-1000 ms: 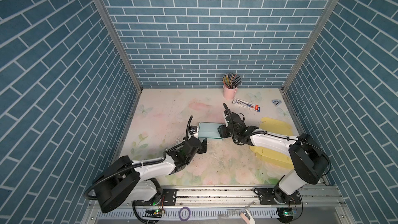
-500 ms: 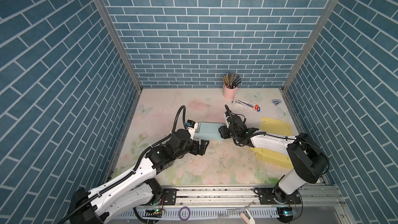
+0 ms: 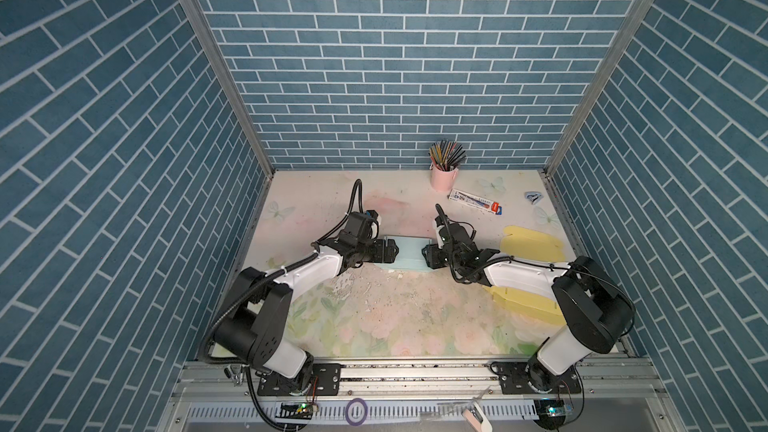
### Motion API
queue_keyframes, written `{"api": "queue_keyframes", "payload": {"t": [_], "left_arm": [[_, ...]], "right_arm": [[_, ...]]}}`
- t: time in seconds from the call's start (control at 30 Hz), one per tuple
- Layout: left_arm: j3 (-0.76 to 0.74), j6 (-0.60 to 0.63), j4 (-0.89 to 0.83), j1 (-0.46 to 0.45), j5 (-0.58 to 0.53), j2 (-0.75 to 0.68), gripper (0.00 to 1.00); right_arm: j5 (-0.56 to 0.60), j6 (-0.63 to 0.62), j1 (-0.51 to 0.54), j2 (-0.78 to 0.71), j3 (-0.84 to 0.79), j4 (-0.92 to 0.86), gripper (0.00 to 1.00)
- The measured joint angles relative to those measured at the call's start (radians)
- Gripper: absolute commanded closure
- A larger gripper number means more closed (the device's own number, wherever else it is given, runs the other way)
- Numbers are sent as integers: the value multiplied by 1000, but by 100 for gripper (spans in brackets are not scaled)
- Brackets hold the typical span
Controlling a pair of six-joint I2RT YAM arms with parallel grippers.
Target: Fold the paper box
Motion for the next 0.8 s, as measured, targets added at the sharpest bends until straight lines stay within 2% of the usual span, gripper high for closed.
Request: {"api": "queue_keyframes", "payload": {"t": [0.23,0.4,0.63,0.8], "left_arm": [[-75,-14,154,16,35,29,9],[-119,-20,203,18,41,59,13],[-137,-22,260,19,52,76,34],[-175,-34,338,19,64,80,39]], "right_arm": [[-15,21,0,42,-9,42,49],[-19,34,0,58,-23,68,48],[-19,37,0,58,-29,83,49],[-20,44,0,58,-36,92,50]]}}
